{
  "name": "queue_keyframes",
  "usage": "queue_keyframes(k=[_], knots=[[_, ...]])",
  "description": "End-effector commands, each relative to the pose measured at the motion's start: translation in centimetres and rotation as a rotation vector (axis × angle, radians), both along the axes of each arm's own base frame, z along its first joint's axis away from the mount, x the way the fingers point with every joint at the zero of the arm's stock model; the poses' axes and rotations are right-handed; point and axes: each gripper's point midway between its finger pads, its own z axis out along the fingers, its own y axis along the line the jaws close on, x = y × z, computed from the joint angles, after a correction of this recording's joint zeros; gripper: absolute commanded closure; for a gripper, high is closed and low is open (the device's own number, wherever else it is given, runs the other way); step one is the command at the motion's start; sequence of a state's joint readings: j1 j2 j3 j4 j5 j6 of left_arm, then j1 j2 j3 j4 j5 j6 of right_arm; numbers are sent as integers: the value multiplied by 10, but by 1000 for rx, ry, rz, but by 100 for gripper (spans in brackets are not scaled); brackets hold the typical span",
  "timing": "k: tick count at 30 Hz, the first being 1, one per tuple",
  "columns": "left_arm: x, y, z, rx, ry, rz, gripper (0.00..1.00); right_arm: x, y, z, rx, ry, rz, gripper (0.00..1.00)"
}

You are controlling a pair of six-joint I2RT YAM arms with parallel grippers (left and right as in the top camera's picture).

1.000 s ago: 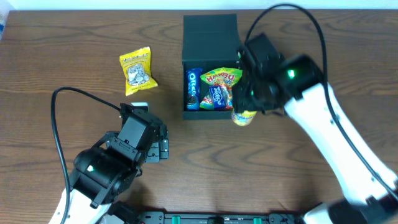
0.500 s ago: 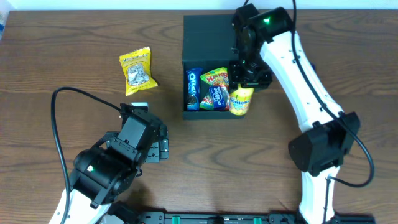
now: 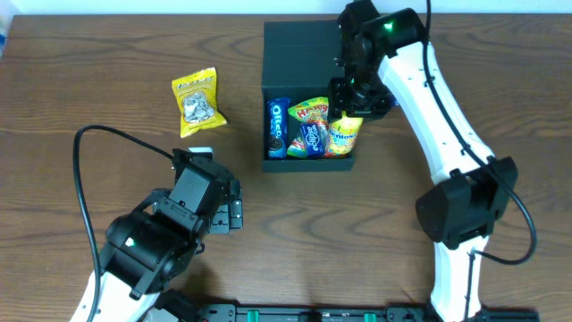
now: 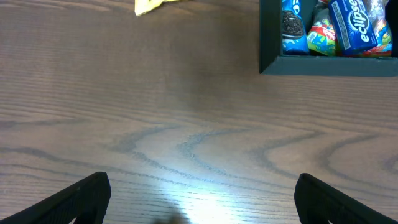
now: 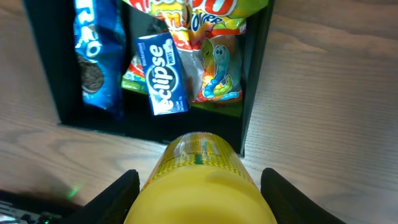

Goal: Pack container
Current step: 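Lift the Mentos bottle and lower it into the box's right side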

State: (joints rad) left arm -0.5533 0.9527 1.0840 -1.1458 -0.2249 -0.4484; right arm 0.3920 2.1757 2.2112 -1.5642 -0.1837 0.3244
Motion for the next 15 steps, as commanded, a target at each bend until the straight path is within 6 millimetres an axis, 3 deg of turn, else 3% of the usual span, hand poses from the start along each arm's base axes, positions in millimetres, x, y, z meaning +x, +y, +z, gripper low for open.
queue_keyframes(k=[1,15], knots=[[1,4,0,11,-6,18,5,6,5,-14,0,17,17,99],[1,4,0,11,-6,18,5,13,10,-57,-37,79,30,99]])
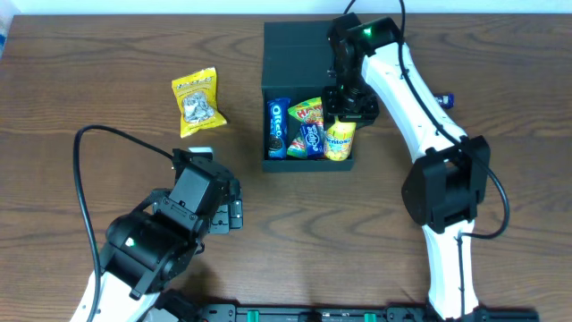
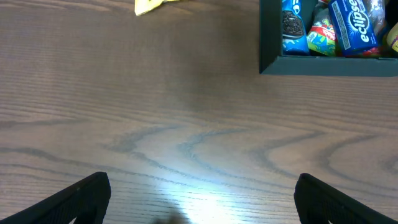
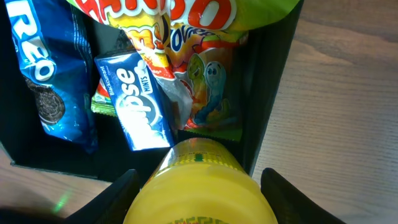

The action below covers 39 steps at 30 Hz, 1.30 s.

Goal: Pack container
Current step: 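Lift the Mentos bottle and lower it into the box's right side, then release the bottle and move the right gripper to the Dairy Milk bar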

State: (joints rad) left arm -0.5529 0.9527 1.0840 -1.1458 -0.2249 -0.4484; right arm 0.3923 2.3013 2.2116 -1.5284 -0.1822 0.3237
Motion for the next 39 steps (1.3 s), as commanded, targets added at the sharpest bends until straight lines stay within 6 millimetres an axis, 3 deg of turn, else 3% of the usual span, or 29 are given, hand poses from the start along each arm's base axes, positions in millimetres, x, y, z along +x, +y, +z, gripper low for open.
queue_keyframes(k=[1,9,16,17,19,20,22,26,29,34,39], knots=[[1,4,0,11,-6,18,5,3,7,-9,-3,4,30,98],[1,4,0,11,-6,18,5,4,7,-25,-32,18,40,99],[1,4,0,11,-6,18,4,7,3,-27,-62,3,43,98],[1,4,0,11,-6,18,5,8,1,-27,-72,0,44,93],[1,4,0,11,-6,18,5,7,0,-27,-78,1,44,73],[1,4,0,11,-6,18,5,7,0,-27,-79,2,44,69],[1,4,0,11,-6,18,5,6,-1,-27,-80,5,44,47],[1,4,0,11,-6,18,4,6,-1,-27,-80,5,44,21],[1,4,0,11,-6,18,5,6,-1,-27,-80,4,44,11],[1,4,0,11,-6,18,5,7,0,-23,-76,-5,44,6],[1,4,0,11,-6,18,5,9,0,0,-54,-58,54,1]])
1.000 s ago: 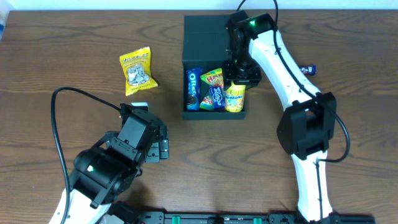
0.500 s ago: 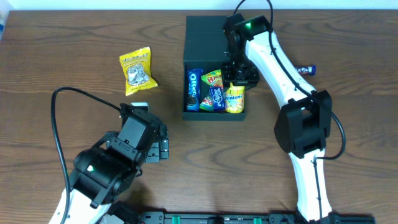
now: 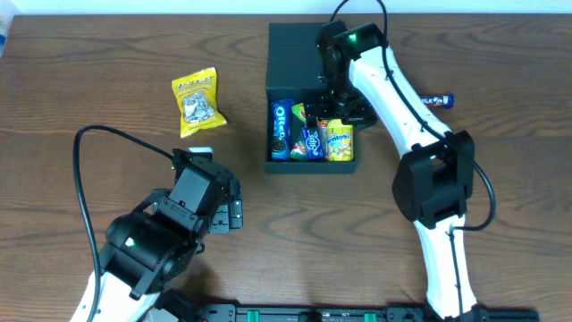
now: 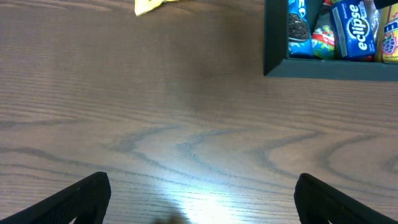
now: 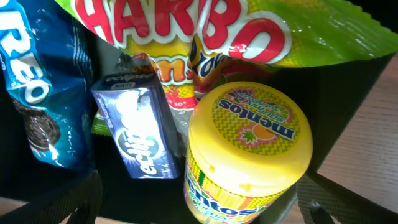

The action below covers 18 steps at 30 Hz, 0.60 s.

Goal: Pack container
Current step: 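Release the bottle and move the right gripper to the Dairy Milk bar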

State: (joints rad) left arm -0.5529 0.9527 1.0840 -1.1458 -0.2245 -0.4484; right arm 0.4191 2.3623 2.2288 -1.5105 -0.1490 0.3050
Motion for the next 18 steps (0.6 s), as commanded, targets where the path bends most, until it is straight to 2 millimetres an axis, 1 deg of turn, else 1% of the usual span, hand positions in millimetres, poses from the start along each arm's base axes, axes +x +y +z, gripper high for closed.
queue_keyframes(k=[1,6,9,10,12,13,15,18], knots=[[1,4,0,11,-6,18,4,6,-8,31,-6,-85,9,1],[1,4,0,11,-6,18,5,0,-9,78,33,-178,32,1],[1,4,0,11,-6,18,5,-8,-19,106,18,-236,54,1],[1,4,0,11,-6,18,5,-11,-26,115,-4,-256,73,1],[1,4,0,11,-6,18,5,-21,-48,133,-85,-290,125,1],[1,4,0,11,-6,18,5,-24,-57,138,-121,-296,141,1],[1,4,0,11,-6,18,5,-30,-83,148,-223,-302,167,1],[1,4,0,11,-6,18,5,-26,-112,157,-322,-330,181,1]])
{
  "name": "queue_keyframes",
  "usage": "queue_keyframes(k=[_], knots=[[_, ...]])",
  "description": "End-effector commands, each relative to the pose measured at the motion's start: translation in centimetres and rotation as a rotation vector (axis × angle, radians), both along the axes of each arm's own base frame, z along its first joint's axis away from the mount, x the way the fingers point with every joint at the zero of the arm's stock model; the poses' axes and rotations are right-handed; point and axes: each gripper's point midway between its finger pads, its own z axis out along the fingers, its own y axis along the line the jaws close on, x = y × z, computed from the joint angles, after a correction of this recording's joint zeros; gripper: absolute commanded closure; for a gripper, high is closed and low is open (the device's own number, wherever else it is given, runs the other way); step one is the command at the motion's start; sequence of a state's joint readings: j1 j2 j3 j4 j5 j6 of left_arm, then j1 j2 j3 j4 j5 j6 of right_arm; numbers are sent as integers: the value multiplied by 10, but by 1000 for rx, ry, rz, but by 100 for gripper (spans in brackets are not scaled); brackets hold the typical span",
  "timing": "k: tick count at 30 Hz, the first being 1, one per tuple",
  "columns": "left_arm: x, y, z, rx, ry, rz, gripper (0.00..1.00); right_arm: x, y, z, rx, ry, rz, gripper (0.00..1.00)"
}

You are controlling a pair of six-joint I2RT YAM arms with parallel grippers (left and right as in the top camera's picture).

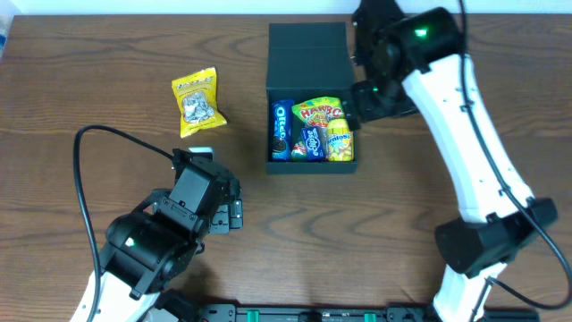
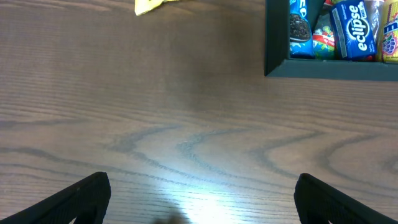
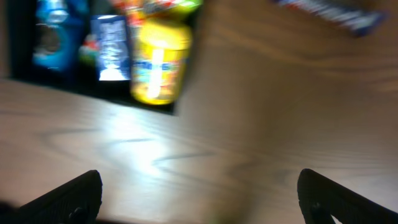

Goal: Pack container
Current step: 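Release the bottle and move the right gripper to the Dairy Milk bar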

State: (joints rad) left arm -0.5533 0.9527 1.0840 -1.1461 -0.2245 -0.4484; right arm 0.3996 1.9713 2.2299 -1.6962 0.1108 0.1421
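Note:
The black box holds an Oreo pack, a Haribo bag, a blue Eclipse pack and a yellow Mentos tub in its front right corner. My right gripper hangs open and empty just right of the box. The blurred right wrist view shows the Mentos tub at upper left and bare table between the fingers of the right gripper. A yellow snack bag lies left of the box. My left gripper is open, low over the table near the front left.
A blue wrapped bar lies on the table right of the box; the right arm hides it from overhead. The left wrist view shows the box's front wall at upper right and a corner of the snack bag.
My right gripper, open over the Mentos tub inside the box, has come up and out to the right of the box, empty. The tub stays in the box. The left arm is unchanged.
My right gripper held the yellow Mentos tub above the box's front right corner, then lower in that corner. Later it was open with the tub standing in the box, which had shifted slightly right. Now the gripper is clear of the box.

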Motion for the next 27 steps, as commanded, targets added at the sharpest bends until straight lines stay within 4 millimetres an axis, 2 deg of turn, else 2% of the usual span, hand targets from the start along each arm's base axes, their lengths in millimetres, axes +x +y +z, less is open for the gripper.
queue_keyframes(k=[1,5,8,11,15,19,22,27], knots=[[1,4,0,11,-7,19,5,14,-47,5,-184,-47,14,1],[1,4,0,11,-7,19,5,19,-74,-2,-225,-25,-15,1],[1,4,0,11,-7,19,5,28,-95,-13,-276,3,92,1],[1,4,0,11,-7,19,5,53,-121,-22,-358,-38,170,1],[1,4,0,11,-7,19,5,91,-142,-39,-412,-102,347,1],[1,4,0,11,-7,19,5,116,-155,-62,-428,-134,509,1],[1,4,0,11,-7,18,5,129,-163,-78,-413,-145,514,1],[1,4,0,11,-7,19,5,128,-172,-110,-365,-78,509,1]])
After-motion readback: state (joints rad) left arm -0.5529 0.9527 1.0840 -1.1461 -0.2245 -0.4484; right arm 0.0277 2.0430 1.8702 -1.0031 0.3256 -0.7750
